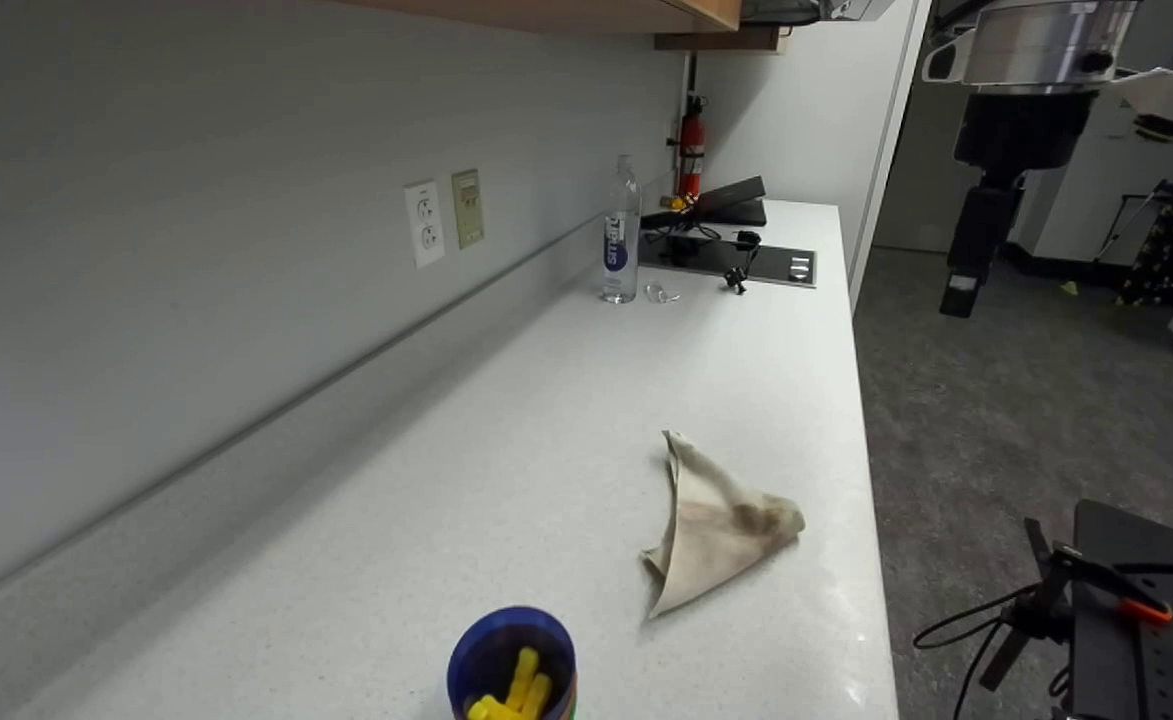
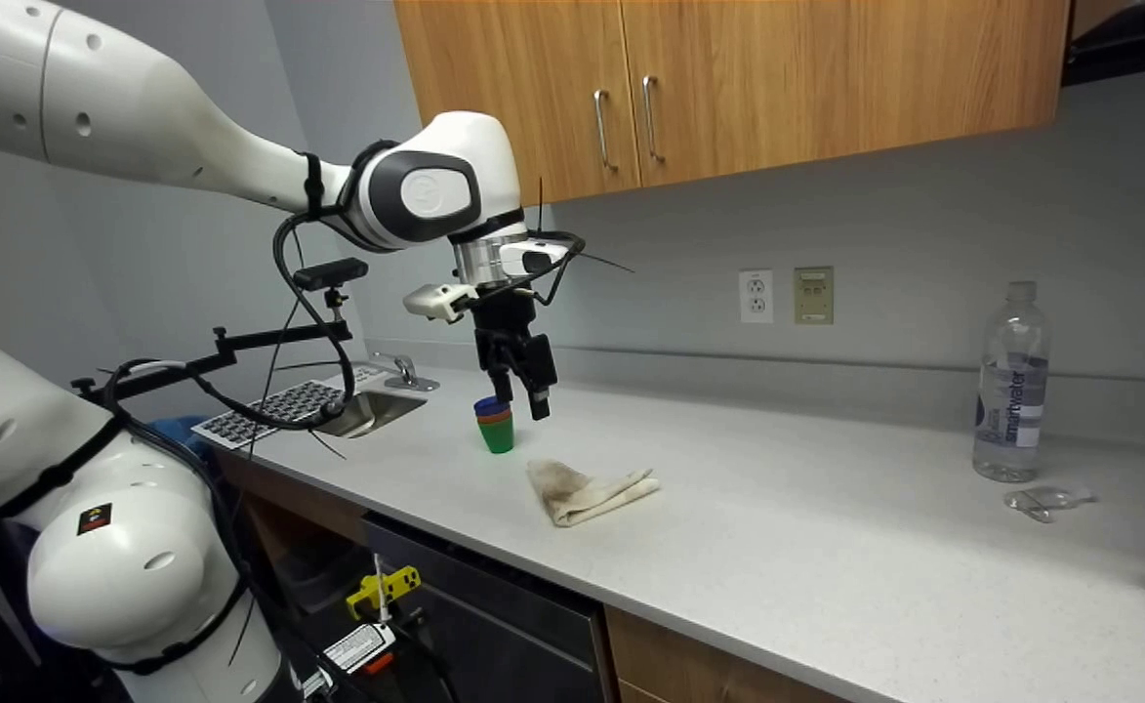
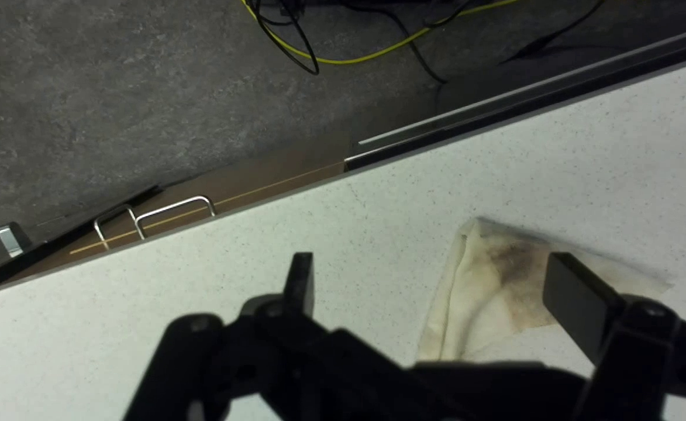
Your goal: Unfold the cloth
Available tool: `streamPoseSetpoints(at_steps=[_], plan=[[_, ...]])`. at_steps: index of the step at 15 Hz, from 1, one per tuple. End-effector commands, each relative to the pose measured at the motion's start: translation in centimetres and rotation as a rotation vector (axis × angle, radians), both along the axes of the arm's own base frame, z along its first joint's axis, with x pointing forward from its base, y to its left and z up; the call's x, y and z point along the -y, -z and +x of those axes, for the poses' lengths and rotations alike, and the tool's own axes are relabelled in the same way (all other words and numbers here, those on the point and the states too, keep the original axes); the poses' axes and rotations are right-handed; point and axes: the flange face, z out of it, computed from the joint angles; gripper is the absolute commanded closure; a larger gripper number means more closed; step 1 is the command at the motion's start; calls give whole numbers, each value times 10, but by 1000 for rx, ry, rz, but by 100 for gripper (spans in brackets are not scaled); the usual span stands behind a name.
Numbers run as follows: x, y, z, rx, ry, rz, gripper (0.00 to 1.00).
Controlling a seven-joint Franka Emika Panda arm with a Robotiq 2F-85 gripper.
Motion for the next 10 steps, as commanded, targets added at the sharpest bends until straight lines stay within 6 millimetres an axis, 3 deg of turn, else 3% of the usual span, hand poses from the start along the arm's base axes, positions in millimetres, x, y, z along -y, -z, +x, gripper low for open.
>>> streamPoseSetpoints(at_steps=[1,4,10], plan=[[-29,-4,28,40,-61,62,0],[-55,1,47,62,-100,96,0],[-79,39,89,101,-173,201,0]])
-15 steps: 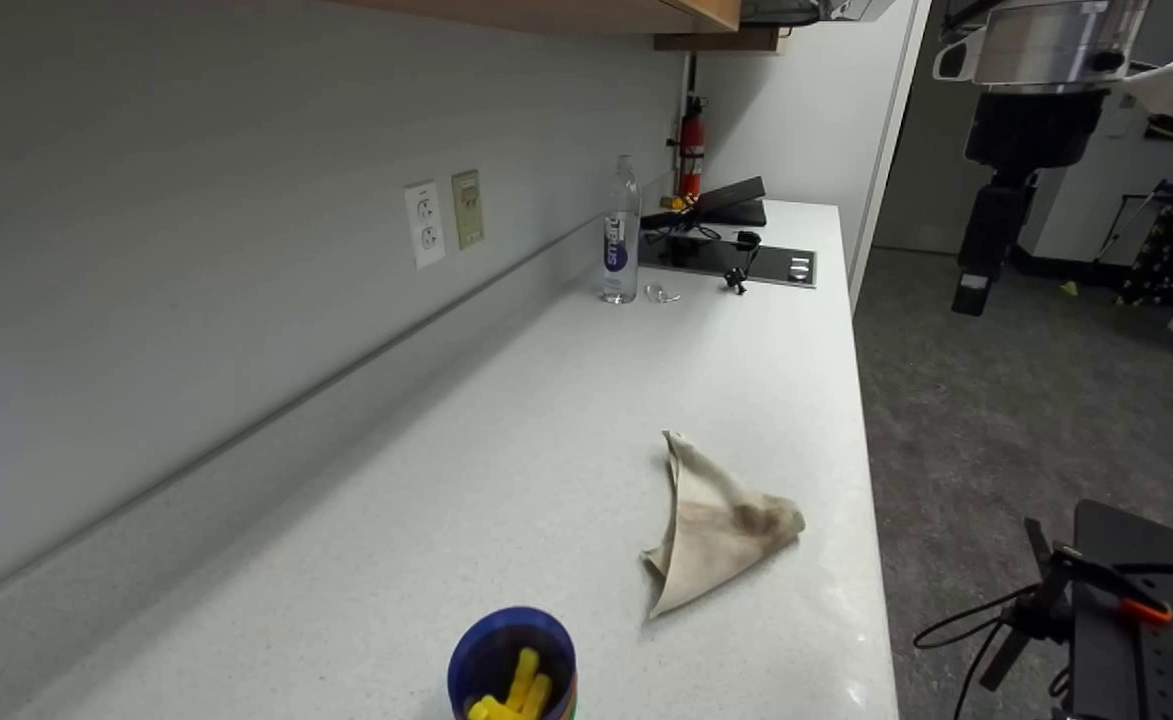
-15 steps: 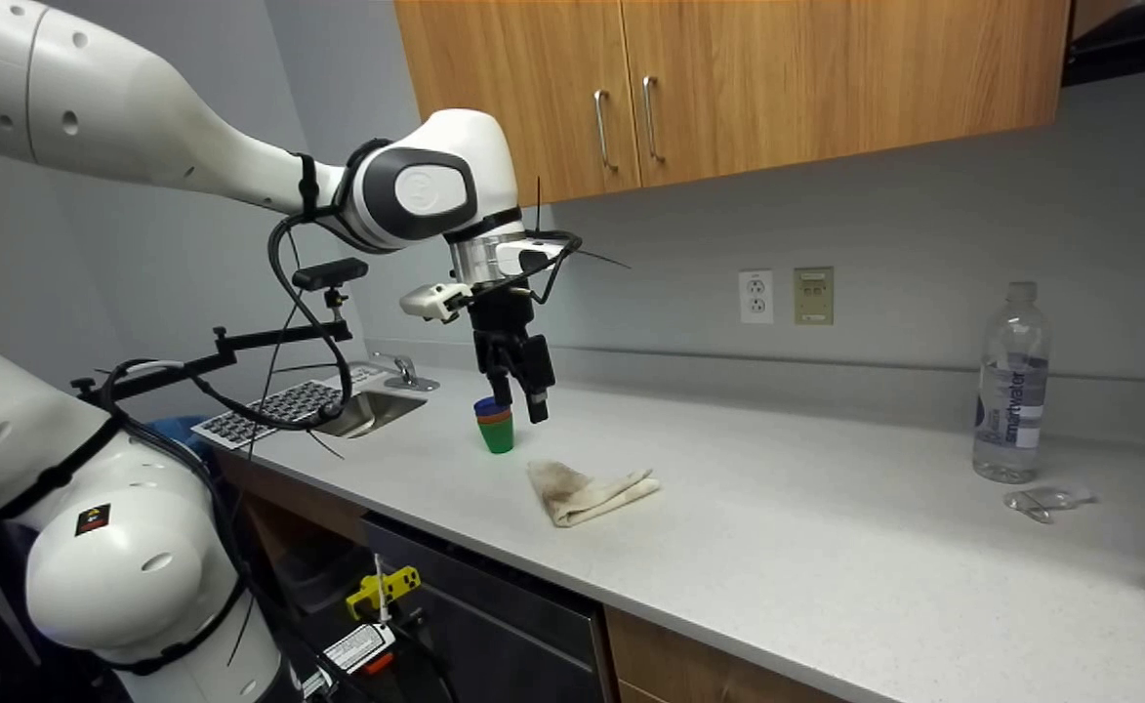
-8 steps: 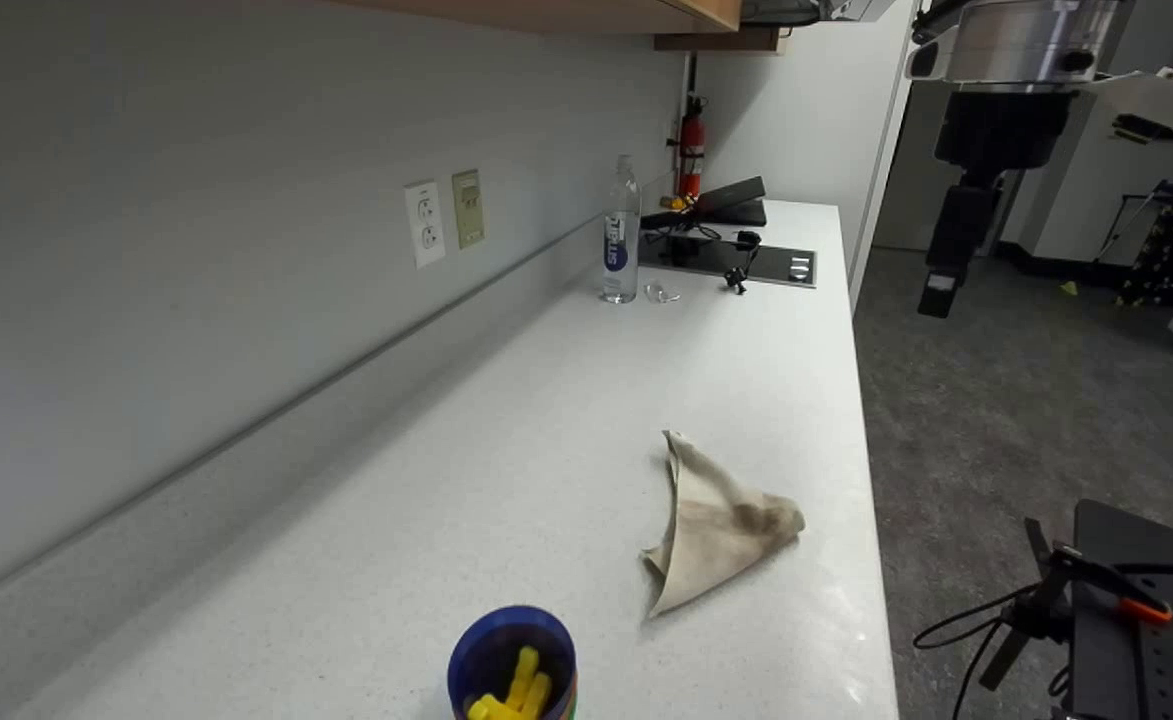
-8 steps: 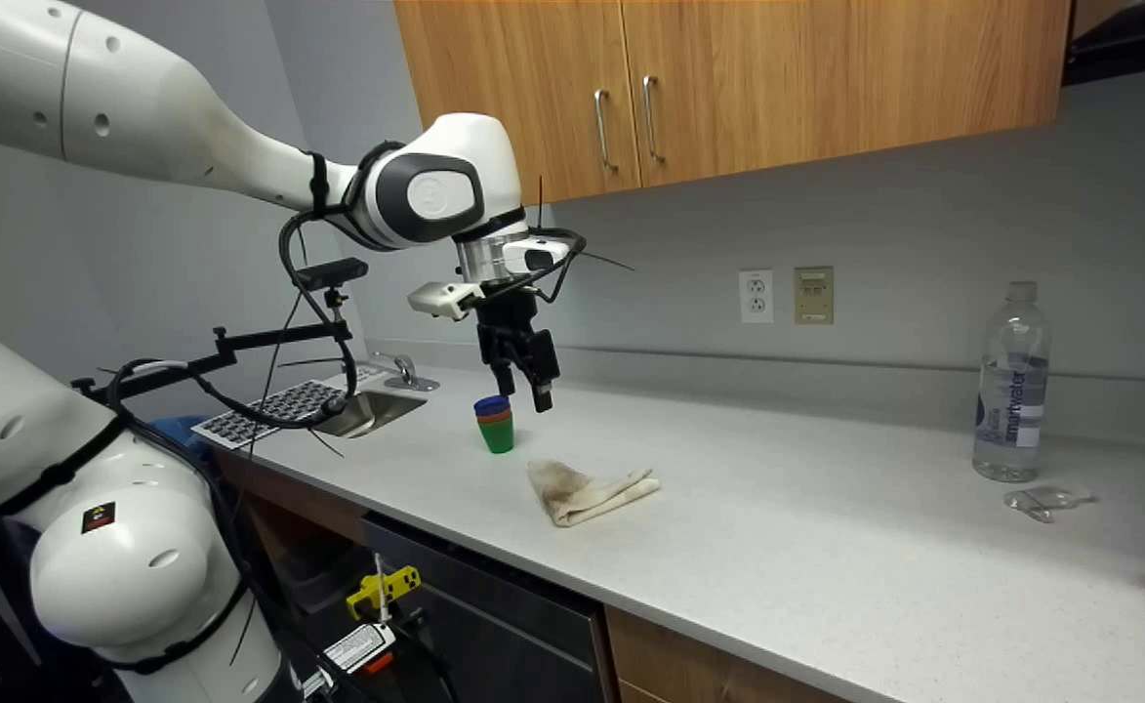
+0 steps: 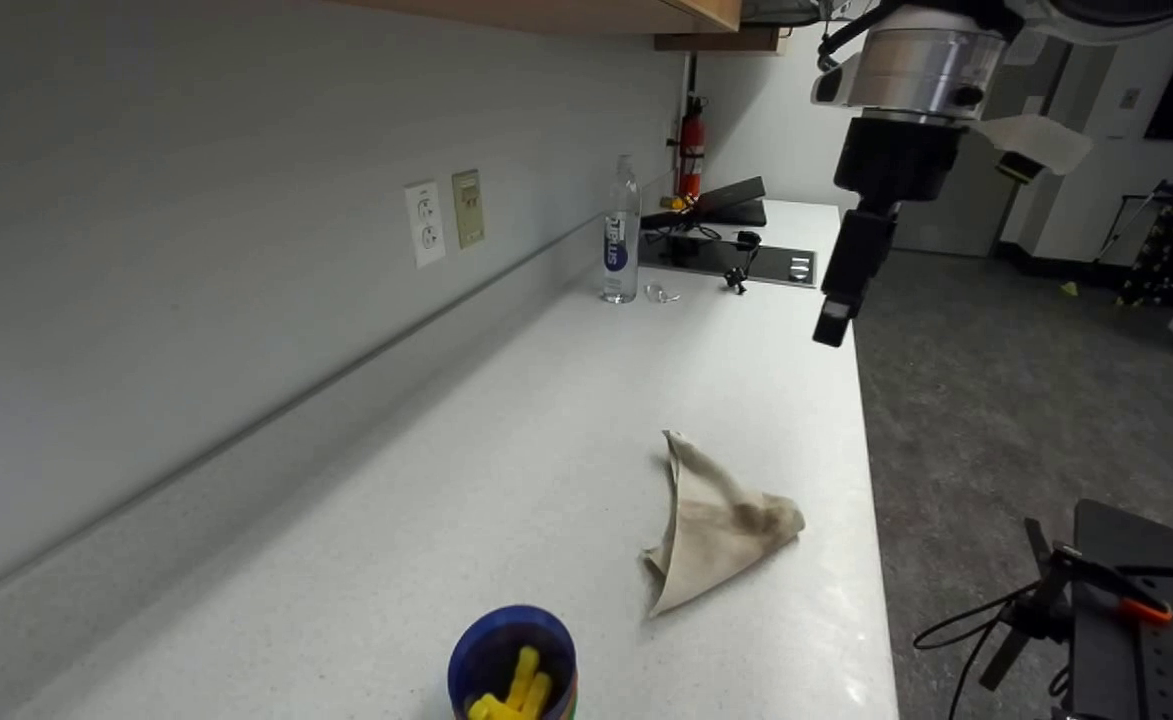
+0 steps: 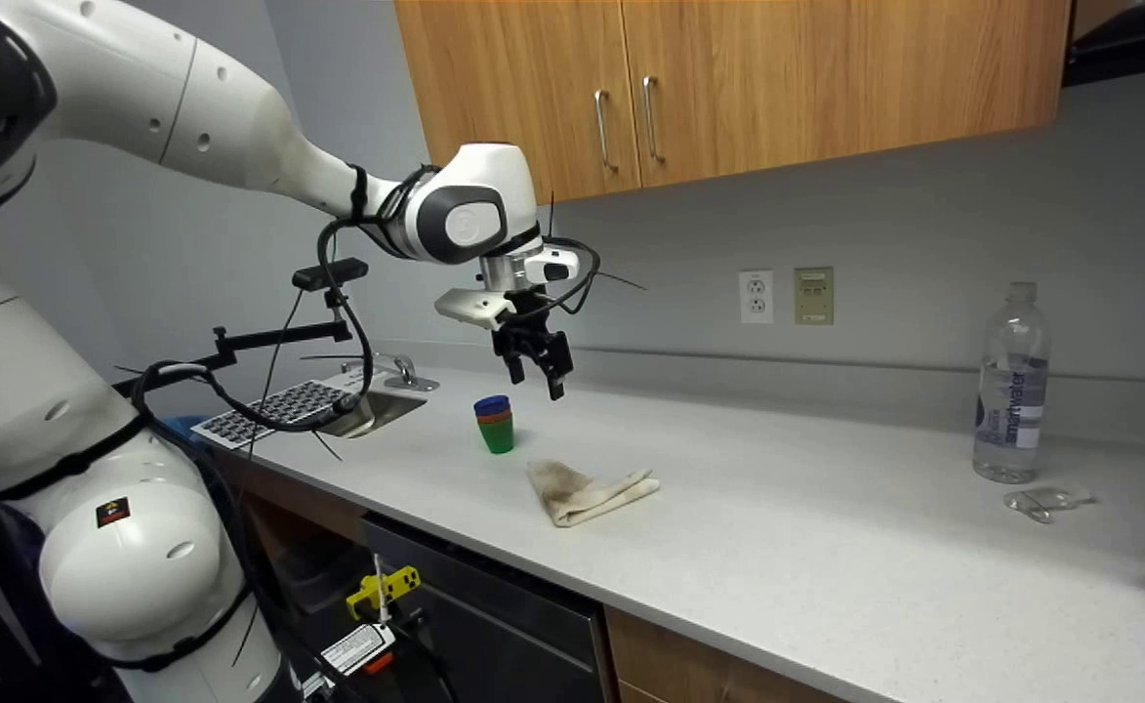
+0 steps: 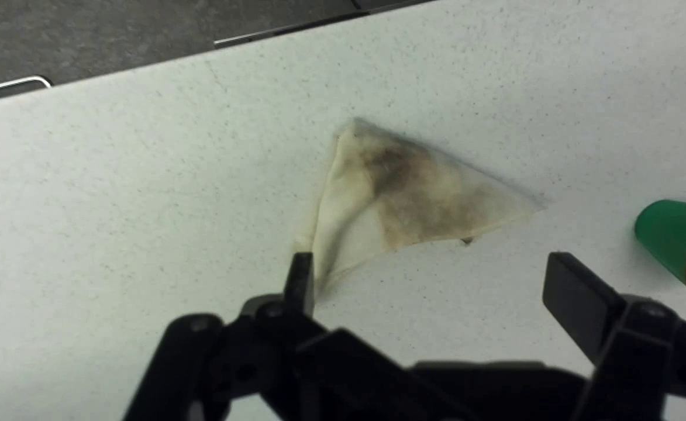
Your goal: Unfold the cloth
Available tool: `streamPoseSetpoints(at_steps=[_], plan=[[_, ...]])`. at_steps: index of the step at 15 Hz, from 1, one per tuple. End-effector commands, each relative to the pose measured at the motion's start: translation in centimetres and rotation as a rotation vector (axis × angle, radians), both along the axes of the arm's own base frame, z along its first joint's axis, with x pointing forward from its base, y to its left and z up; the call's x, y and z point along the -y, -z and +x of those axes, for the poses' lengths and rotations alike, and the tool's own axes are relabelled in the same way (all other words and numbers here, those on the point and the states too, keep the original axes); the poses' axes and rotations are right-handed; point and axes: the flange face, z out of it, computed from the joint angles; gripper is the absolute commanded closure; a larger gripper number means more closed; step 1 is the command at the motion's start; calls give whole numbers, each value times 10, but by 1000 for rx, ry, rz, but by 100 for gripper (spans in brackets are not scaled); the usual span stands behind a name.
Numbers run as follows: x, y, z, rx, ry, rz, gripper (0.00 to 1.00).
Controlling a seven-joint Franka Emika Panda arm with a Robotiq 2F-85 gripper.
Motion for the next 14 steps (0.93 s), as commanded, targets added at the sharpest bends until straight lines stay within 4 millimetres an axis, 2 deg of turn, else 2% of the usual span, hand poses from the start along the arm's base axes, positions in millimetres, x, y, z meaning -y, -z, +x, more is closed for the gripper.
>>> streamPoseSetpoints(at_steps=[1,2,3,5,8,14], plan=[[-8,24,30,1,-48,72,0],[-8,27,31,-4,-60,86,0],[-6,23,18,-9,-32,49,0],[-6,33,25,-23,-42,60,0],[-7,32,28,-21,-44,62,0],[-7,76,66,-12,-32,37,0]])
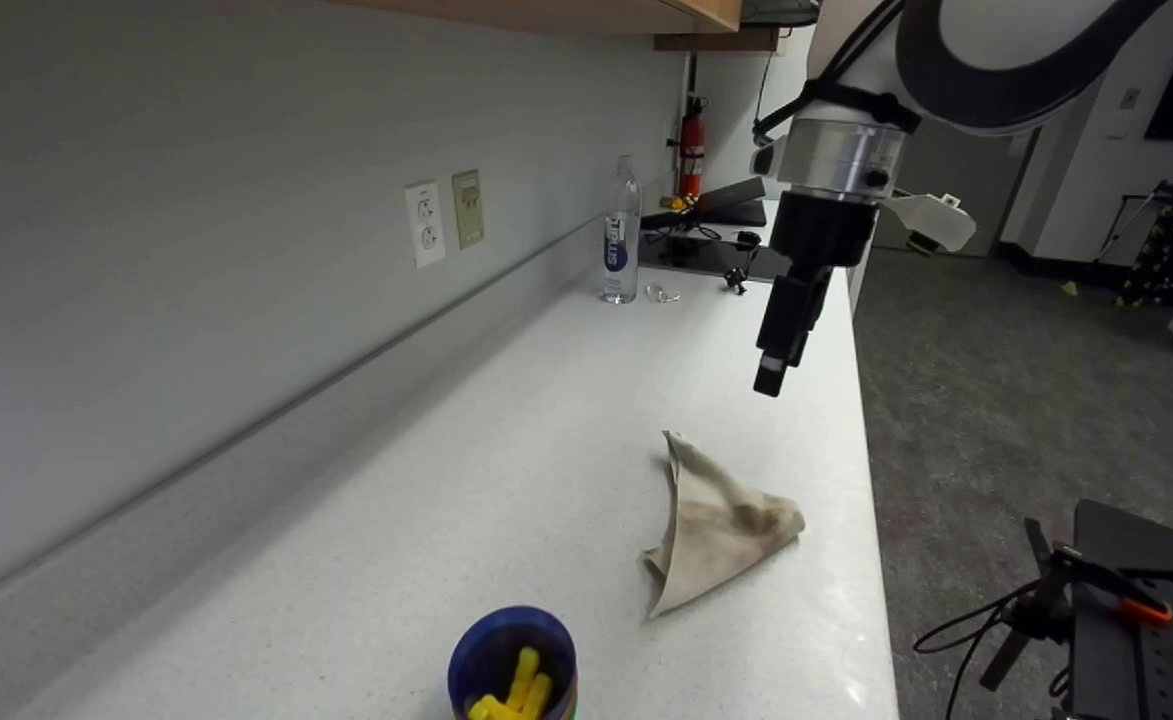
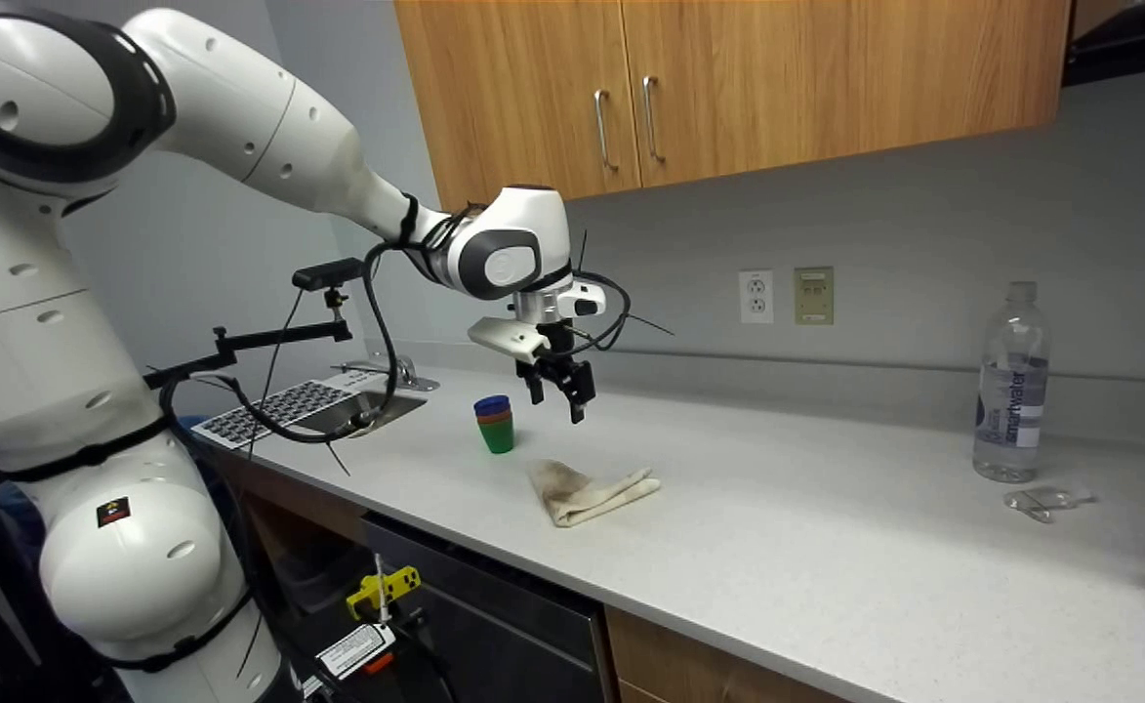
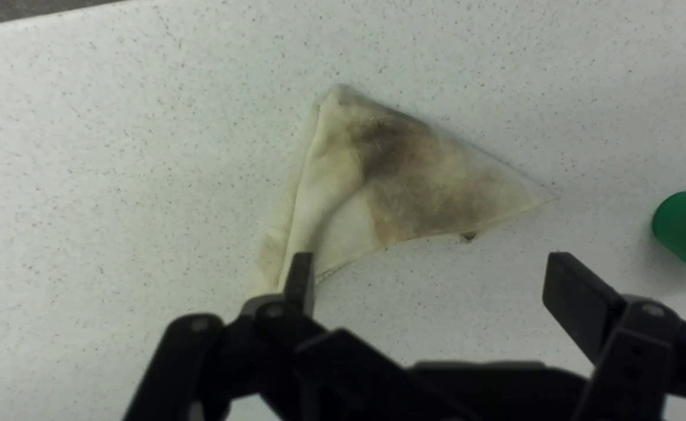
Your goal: Unfold the cloth
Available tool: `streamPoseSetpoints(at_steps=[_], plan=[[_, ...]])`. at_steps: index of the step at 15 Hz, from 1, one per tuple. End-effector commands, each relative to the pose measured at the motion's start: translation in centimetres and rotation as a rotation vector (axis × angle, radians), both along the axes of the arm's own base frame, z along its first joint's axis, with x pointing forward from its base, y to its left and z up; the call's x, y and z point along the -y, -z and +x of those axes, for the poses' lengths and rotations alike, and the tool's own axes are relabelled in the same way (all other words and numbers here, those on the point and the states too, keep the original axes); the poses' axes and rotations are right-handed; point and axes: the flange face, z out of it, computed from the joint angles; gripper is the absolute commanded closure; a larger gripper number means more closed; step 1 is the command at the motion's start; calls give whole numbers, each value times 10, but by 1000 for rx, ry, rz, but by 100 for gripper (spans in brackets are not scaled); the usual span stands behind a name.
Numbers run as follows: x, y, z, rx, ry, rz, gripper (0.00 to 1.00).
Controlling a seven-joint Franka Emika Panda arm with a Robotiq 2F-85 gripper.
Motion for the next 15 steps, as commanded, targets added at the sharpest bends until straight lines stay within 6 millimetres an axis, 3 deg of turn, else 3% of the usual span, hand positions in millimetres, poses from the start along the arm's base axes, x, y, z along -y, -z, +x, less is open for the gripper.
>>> streamPoseSetpoints(at_steps=[1,8,10,12,15], plan=[[-3,28,33,19,-4,-10,0],[-7,85,74,8,5,-5,0],[-4,98,78,-34,11,45,0],[-6,98,68,-30,22,21,0],[-3,106,73,-40,23,42,0]])
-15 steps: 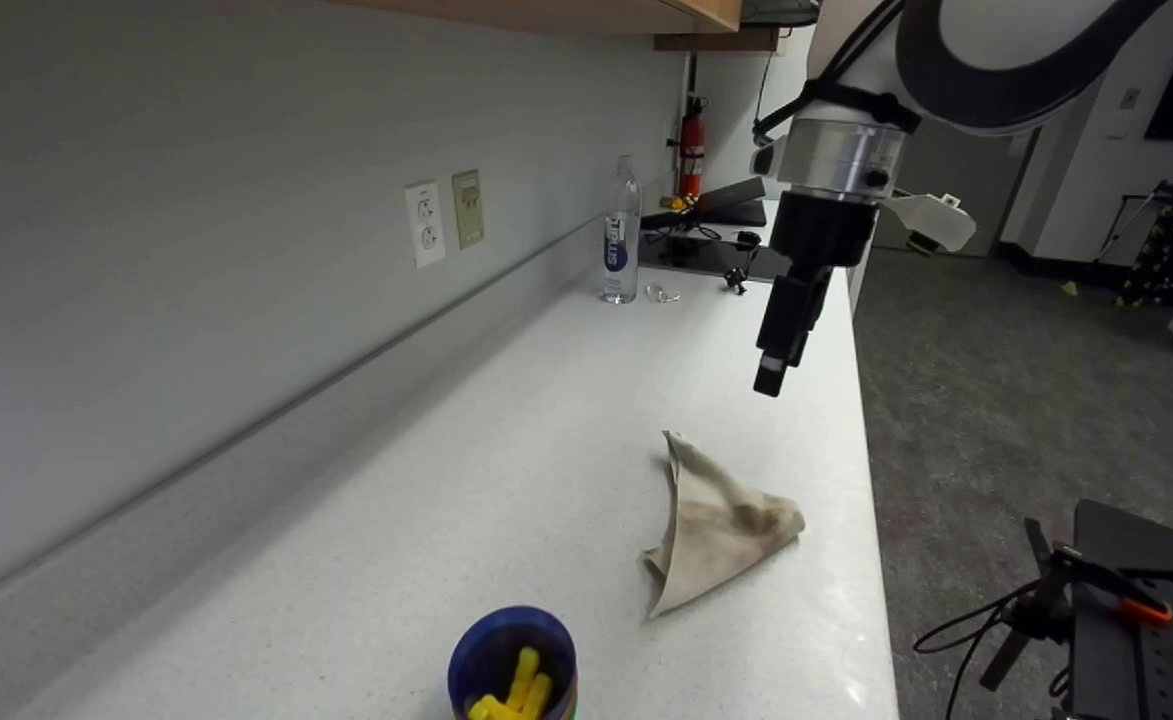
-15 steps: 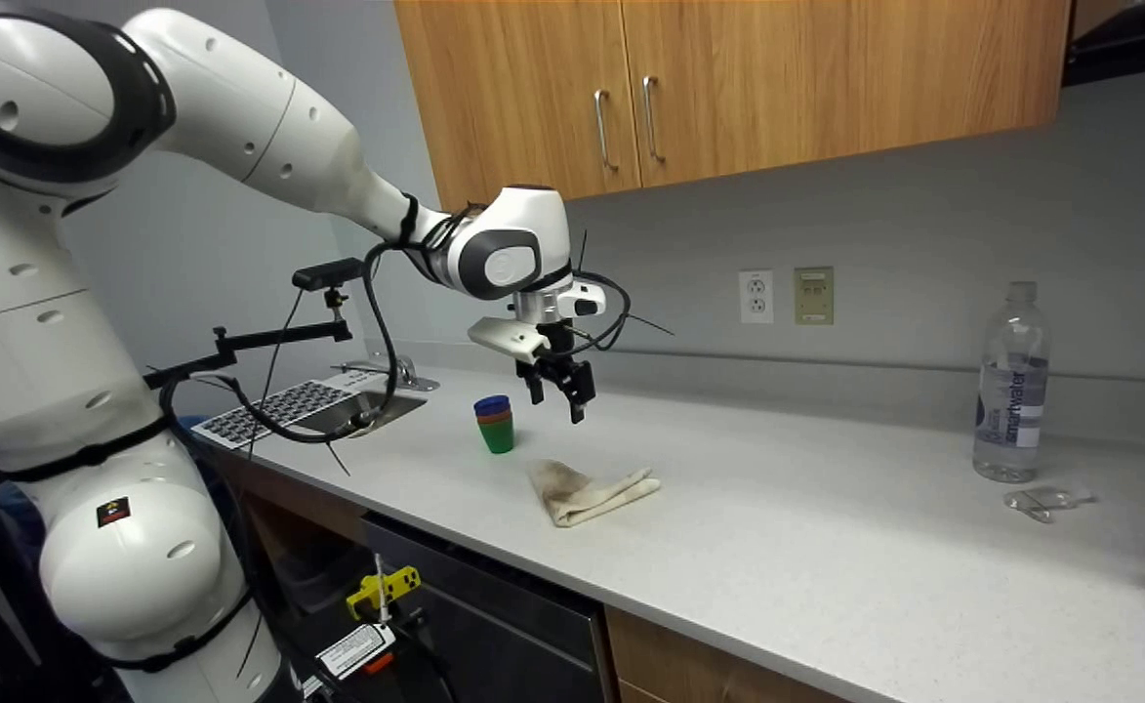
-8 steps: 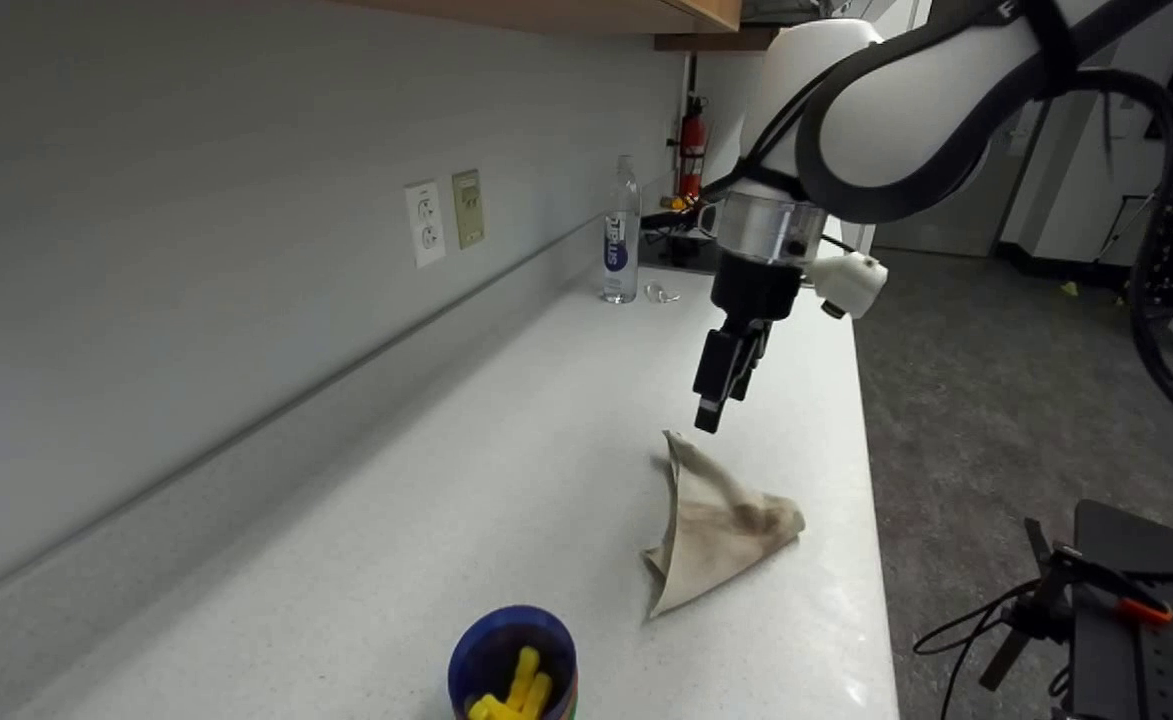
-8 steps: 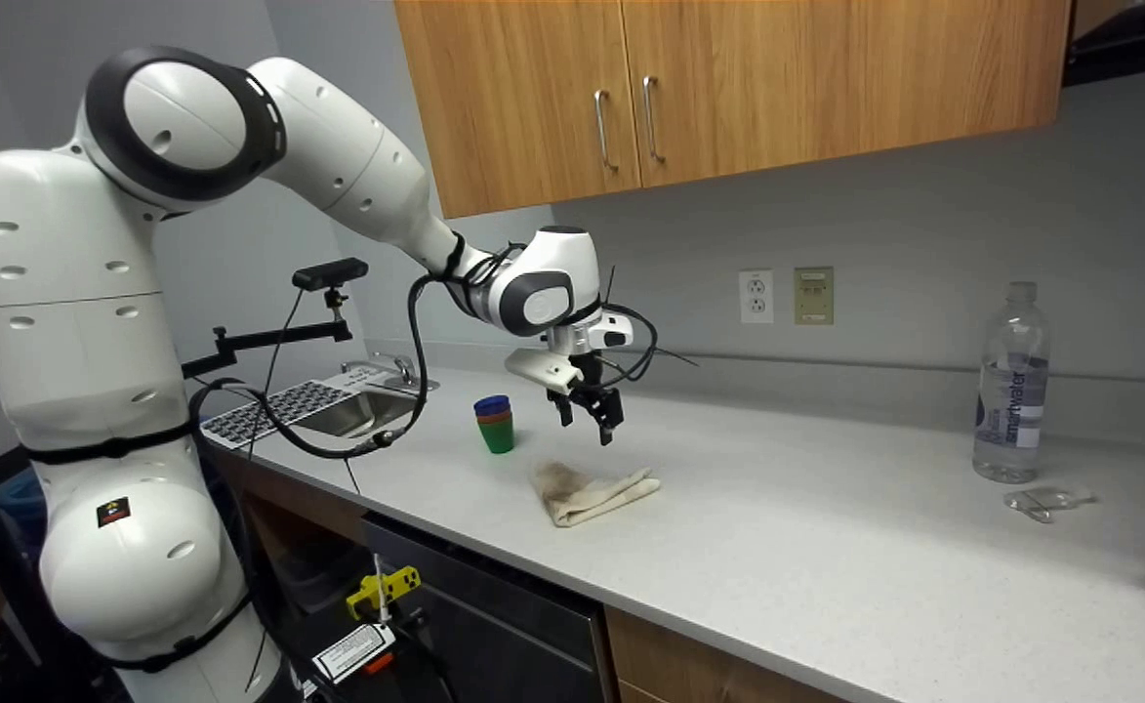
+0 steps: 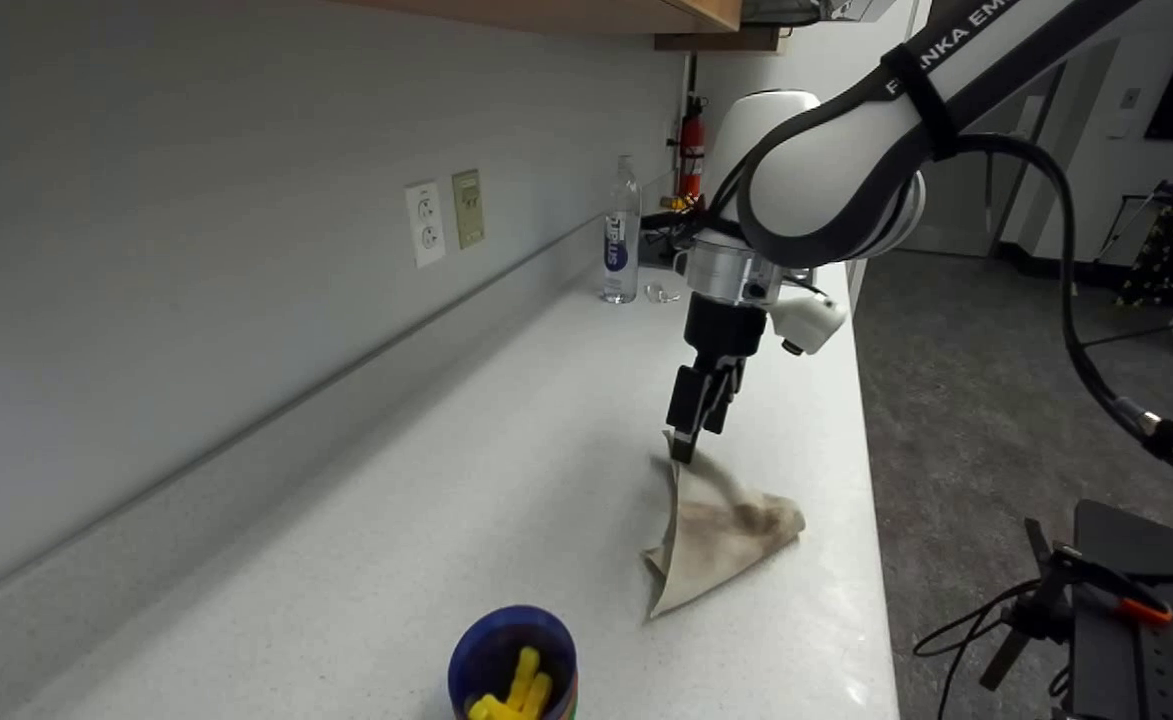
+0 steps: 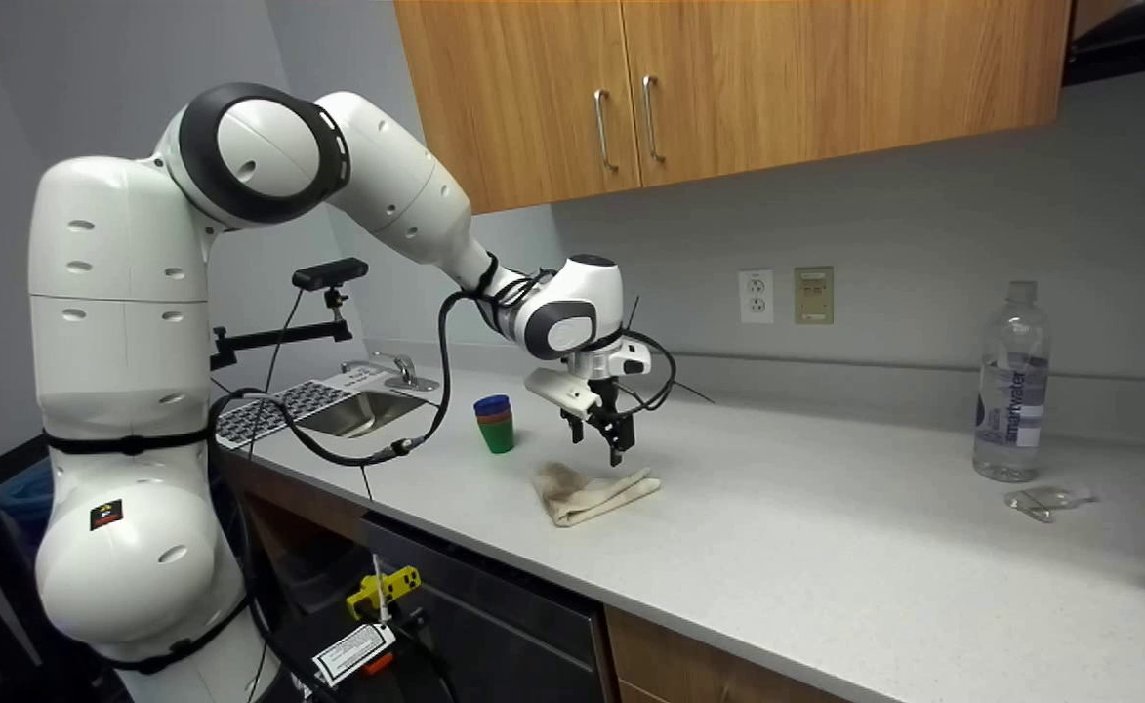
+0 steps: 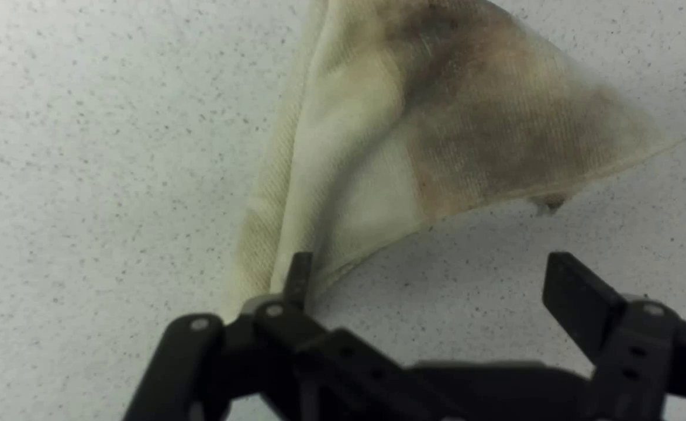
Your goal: Unfold the cloth
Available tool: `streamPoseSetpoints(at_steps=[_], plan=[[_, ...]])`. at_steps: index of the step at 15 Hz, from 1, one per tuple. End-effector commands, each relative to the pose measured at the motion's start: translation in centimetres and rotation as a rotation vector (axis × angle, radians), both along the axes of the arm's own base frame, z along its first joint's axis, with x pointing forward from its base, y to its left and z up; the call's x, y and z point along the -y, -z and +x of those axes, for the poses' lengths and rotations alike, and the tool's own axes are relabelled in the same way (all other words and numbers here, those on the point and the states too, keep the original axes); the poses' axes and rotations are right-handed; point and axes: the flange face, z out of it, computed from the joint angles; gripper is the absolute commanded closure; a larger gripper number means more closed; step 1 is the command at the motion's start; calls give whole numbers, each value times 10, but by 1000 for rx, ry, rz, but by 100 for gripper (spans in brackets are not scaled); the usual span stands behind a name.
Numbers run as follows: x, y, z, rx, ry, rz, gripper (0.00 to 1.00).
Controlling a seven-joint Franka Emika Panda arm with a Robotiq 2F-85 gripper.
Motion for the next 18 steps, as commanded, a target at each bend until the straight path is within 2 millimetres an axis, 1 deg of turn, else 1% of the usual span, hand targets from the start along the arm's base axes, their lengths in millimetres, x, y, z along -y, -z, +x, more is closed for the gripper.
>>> streamPoseSetpoints(at_steps=[1,5,10,13,15,16,18], plan=[[-2,-4,-1,15,-14,3,0],[-1,8,5,5,-18,-16,0],[-2,27,15,-9,-49,-60,0],[0,35,21,-10,-56,-62,2],[3,38,25,-6,-47,-56,11],[6,39,28,2,-42,-62,14],[11,40,31,6,-34,-61,14]])
